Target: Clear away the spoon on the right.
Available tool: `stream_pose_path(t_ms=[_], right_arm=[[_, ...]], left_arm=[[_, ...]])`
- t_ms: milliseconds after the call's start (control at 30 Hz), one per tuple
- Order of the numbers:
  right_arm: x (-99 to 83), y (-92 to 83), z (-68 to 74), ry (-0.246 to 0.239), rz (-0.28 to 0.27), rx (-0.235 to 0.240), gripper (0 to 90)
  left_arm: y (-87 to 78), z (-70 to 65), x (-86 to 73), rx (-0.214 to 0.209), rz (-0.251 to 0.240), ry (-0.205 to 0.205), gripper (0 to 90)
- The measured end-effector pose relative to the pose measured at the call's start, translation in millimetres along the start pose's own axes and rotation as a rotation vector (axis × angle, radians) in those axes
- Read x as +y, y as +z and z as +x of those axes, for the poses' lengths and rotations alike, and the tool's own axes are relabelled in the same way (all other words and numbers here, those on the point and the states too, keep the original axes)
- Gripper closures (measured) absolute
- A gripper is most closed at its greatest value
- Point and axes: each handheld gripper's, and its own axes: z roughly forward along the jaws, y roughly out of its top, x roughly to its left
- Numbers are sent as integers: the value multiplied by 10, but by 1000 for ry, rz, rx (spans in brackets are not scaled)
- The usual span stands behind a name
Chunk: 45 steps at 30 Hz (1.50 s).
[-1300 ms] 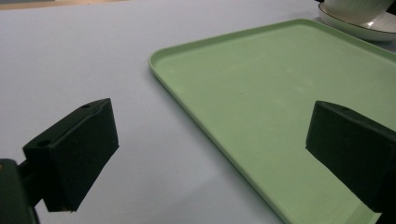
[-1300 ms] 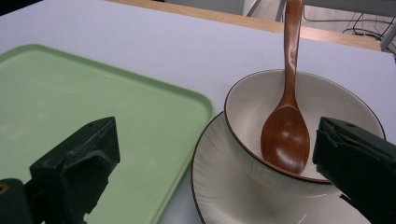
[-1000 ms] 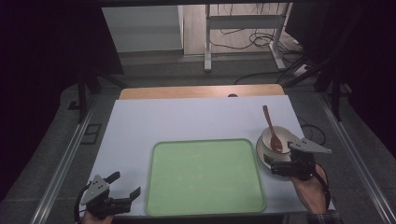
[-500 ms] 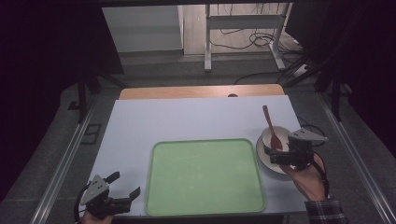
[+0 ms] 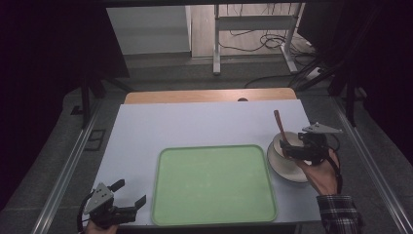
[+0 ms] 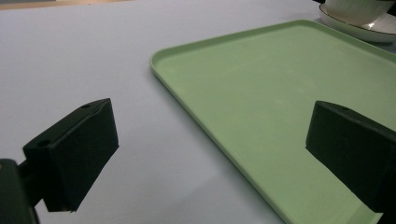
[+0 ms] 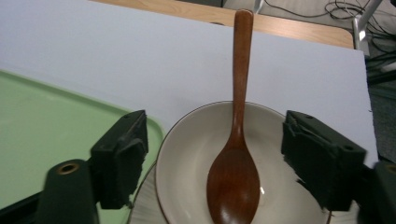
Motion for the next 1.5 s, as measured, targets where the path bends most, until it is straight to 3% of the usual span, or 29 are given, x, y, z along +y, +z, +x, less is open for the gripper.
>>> stream_pose_path(t_ms=[367,533,667,1333,1500], right_arm=[[107,153,-81,-15,55,-7,455],[155,287,-101,-43,111,-19,576],[174,365,-118,-36,146,-23,643],[175,625,-129,-25,235,-64,745],[183,648,-115,-23,236,-68,812]], left_arm=[[1,2,-1,0,1,0,19],[-3,4,-1,-1,-1,0,19],[-1,4,-1,-2,0,1,19],[-1,3,-1,-2,1,1,19],[-1,3,-1,-3,1,1,19]])
